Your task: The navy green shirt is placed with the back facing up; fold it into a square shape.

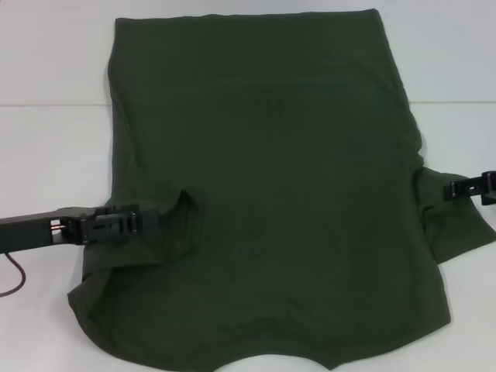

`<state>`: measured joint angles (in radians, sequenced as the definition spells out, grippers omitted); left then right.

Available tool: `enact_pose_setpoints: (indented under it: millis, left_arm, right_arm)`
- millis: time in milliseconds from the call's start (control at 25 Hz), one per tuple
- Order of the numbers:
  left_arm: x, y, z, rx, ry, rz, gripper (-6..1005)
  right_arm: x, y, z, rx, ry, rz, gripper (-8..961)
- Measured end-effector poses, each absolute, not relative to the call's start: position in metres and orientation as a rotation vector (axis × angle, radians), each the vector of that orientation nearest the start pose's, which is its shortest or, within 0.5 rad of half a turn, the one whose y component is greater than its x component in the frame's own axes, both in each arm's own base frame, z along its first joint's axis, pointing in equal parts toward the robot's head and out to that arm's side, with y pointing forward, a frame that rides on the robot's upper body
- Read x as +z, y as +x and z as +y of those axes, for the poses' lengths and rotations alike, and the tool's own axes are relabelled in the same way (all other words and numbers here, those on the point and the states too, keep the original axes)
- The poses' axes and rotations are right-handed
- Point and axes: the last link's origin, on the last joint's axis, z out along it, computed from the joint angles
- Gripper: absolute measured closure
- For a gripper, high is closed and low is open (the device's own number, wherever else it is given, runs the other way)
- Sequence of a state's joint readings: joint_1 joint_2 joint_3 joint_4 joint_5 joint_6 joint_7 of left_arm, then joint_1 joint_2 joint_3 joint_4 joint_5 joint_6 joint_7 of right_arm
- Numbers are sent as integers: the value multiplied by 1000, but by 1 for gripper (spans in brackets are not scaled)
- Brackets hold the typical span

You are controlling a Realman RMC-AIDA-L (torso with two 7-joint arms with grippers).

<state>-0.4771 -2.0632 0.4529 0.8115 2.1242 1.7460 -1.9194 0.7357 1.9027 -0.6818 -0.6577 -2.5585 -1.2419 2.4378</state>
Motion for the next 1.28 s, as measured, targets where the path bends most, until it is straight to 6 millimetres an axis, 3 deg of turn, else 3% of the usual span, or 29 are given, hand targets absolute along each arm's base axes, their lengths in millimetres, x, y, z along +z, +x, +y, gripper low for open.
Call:
enact_pose_setpoints:
  millis: [280,1280]
  left_arm:
    - [53,-285,310,-840,-2495,-1322,234]
    - [50,-285,311,-847,-2485,-1328,233]
  right_arm:
    - [61,301,414,29,-2131,1488,14]
    - [47,302,409,37,-2121,1533,15]
